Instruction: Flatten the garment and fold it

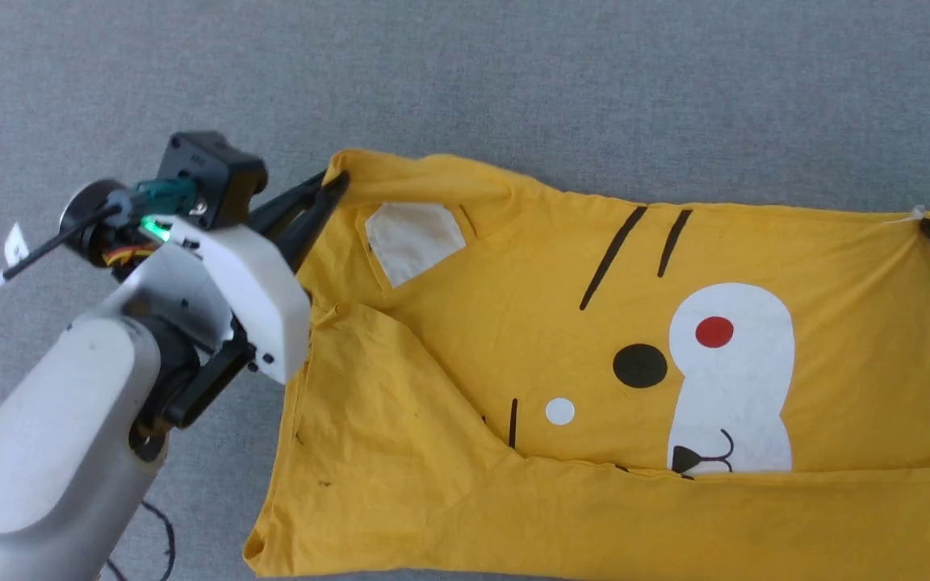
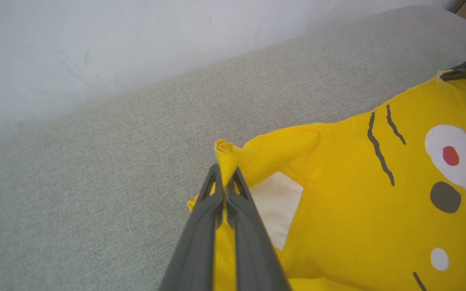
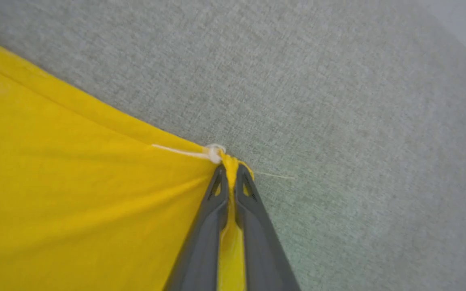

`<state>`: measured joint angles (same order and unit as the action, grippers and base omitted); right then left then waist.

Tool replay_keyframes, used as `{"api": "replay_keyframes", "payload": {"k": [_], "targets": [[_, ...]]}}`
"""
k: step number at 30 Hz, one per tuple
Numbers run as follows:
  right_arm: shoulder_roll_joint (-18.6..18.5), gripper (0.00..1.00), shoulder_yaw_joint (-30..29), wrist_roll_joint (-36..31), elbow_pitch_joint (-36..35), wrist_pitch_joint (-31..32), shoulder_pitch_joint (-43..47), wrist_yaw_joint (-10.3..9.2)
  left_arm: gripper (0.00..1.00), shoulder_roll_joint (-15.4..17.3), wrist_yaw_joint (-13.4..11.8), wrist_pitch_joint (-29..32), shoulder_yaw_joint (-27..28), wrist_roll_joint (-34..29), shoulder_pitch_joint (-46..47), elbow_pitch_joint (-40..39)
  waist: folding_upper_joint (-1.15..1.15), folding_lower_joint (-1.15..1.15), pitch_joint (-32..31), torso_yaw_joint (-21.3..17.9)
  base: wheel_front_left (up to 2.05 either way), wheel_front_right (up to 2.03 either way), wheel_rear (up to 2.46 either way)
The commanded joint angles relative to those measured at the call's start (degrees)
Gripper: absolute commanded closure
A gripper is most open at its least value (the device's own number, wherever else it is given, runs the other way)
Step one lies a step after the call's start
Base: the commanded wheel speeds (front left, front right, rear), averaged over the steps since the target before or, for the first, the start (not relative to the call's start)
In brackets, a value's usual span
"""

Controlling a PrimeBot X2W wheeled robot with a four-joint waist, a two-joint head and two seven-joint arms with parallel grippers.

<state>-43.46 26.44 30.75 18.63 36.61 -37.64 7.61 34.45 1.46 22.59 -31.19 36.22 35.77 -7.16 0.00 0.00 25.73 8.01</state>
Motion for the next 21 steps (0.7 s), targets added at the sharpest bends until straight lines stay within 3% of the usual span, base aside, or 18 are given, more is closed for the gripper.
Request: {"api": "replay_keyframes", "payload": {"k": [1,7,12,21], "targets": [[1.7,1.0,1.2,0.6,2.3,-1.5,1.4,-0.12,1.0,-0.1,-0.6,-0.9,0.5,-0.1,-1.6,0.6,0.0,0.0,-1.8,-1.0,0.0,0.0,0.0],[2.3,1.0,-2.3,1.9,1.9,-8.8,2.5,-0.12,1.0,1.0,-2.2,-3.0,1.9,0.8,-5.7,1.4,0.0,0.0,-7.6,-2.8,0.0,0.0,0.0],[3.1,1.0,-7.5,2.1,-1.4,-12.5,8.9,-0.12,1.0,3.4,-4.0,-3.1,1.9,1.3,-12.1,-1.2,0.0,0.0,-13.0,-4.0,0.0,0.0,0.0],[7.6,1.0,-17.4,0.7,-12.6,-11.4,27.0,-0.12,1.0,9.8,-8.3,-1.2,1.8,3.3,-27.3,-9.0,0.0,0.0,-18.7,-5.3,0.0,0.0,0.0]]}}
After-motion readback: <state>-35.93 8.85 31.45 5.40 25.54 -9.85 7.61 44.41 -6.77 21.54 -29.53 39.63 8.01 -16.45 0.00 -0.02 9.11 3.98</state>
